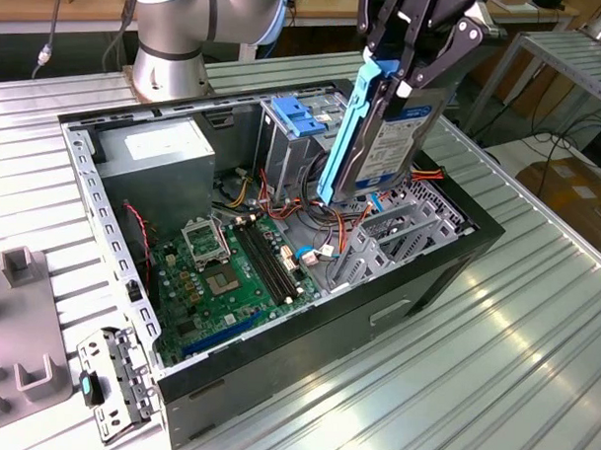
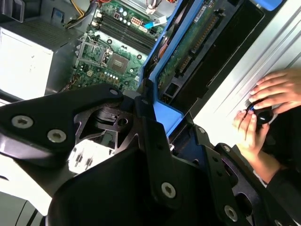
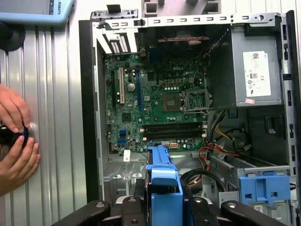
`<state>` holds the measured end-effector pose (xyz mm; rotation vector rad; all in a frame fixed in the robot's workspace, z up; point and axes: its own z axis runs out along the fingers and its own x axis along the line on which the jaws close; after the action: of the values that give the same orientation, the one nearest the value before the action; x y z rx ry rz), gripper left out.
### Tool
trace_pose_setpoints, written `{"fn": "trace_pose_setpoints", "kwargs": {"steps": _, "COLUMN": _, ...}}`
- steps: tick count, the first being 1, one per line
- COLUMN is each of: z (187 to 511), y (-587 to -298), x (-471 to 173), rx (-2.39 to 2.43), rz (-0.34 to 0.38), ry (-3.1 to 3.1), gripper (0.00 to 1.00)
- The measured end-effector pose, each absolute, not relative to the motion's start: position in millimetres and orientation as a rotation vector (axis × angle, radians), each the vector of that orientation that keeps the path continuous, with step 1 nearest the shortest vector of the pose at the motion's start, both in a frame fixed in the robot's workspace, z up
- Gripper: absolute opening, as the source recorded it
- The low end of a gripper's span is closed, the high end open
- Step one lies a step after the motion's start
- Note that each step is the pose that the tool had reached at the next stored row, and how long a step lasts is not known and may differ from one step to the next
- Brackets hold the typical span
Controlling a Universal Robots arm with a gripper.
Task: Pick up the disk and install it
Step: 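Insert the disk into the insertion slot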
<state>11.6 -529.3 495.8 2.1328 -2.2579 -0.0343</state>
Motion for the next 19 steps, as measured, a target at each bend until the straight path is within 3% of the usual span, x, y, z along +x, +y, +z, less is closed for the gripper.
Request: {"fn": "trace_pose_setpoints", "kwargs": {"steps": 19, "z": 495.8, "y": -527.5, "x": 18.6, "rx": 2.133, "rz": -0.034, "ry": -2.258, "gripper": 0.37}}
